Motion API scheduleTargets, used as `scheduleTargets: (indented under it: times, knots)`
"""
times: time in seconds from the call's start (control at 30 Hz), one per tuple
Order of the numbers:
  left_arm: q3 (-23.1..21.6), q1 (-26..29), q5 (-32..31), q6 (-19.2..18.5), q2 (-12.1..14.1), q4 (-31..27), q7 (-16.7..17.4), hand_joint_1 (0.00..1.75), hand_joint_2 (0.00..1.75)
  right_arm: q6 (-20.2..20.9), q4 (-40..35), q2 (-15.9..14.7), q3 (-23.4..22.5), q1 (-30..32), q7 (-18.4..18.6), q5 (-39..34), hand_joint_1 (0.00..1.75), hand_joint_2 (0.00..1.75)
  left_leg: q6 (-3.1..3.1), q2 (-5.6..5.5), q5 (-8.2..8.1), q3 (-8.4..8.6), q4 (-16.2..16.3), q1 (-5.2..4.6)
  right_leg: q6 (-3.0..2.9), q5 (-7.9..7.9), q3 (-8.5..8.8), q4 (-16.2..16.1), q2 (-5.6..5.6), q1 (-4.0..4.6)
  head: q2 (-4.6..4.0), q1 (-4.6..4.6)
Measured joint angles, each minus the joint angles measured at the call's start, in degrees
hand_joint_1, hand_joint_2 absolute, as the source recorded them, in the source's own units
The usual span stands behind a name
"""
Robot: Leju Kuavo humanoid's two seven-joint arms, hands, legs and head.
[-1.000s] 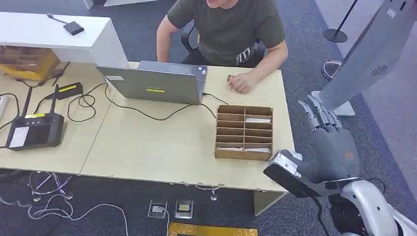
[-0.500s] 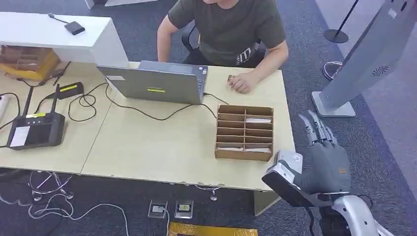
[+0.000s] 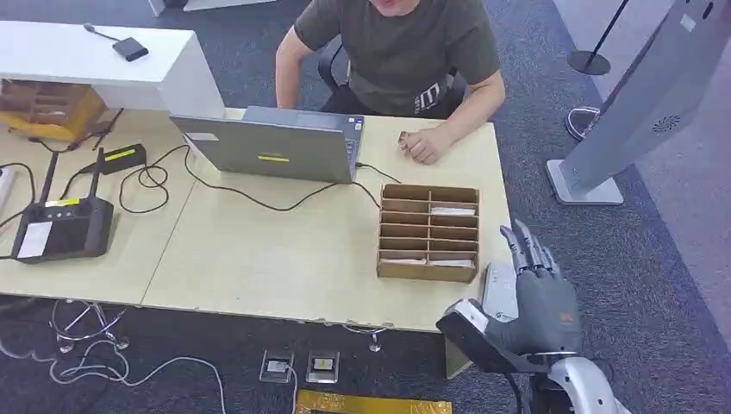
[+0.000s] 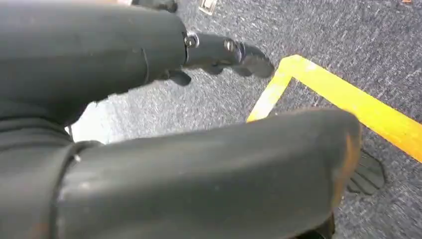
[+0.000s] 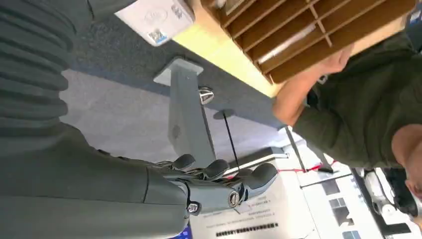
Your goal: Pass the card to the sensor for recognition and then transmit it.
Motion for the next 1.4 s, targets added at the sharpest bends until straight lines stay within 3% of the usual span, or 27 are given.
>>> scheduleTargets:
  times: [0.13,0.27,0.33,0.57,1.13,1.4]
  knots:
    - [0.0,0.0,0.2,0.6,-0.2,0.0,0.0,0.00,0.00,0.8,1.7,2.1,0.2,0.6,0.5,4.0,0.00,1.75,0.00,0.00,0.00,0.02,0.0,0.00,0.00,0.00,0.01,0.0,0.01,0.01,0.00,0.00]
    - [0.0,0.0,0.2,-1.2,-0.3,0.0,0.0,0.00,0.00,5.3,3.1,4.9,-0.3,3.2,0.7,17.4,0.00,1.75,0.00,-0.01,0.00,-0.01,0.0,0.01,-0.01,-0.01,0.00,0.0,0.00,0.01,0.00,0.00]
    - [0.0,-0.1,0.2,-1.5,-0.3,0.0,0.0,0.00,0.00,7.1,4.3,6.3,-0.5,3.7,0.7,20.3,0.00,1.75,0.00,0.04,0.00,0.01,0.0,0.01,-0.01,-0.01,-0.01,0.0,0.02,0.02,0.00,-0.02]
    - [0.0,-0.2,0.6,-1.5,-0.2,0.0,-0.6,0.00,0.00,7.5,8.2,10.0,-0.8,4.2,0.5,20.9,0.00,1.75,0.00,0.03,0.00,0.01,0.0,0.01,-0.01,-0.01,-0.01,0.0,0.03,0.02,0.00,0.02]
    - [0.0,-0.2,0.8,-1.4,-0.2,0.0,-1.2,0.00,0.00,9.7,13.2,14.9,-0.7,3.0,-0.2,25.4,0.00,1.75,0.00,0.03,0.00,0.01,0.0,0.01,-0.01,-0.01,0.00,0.0,0.02,0.02,0.00,0.02]
    - [0.0,-0.2,1.0,-2.0,-0.2,0.0,-1.2,0.00,0.00,12.6,15.4,17.5,-0.5,1.4,-3.8,24.9,0.00,1.75,-0.01,0.03,0.01,0.00,0.0,0.01,-0.01,-0.01,0.00,0.0,0.02,0.02,0.00,0.04]
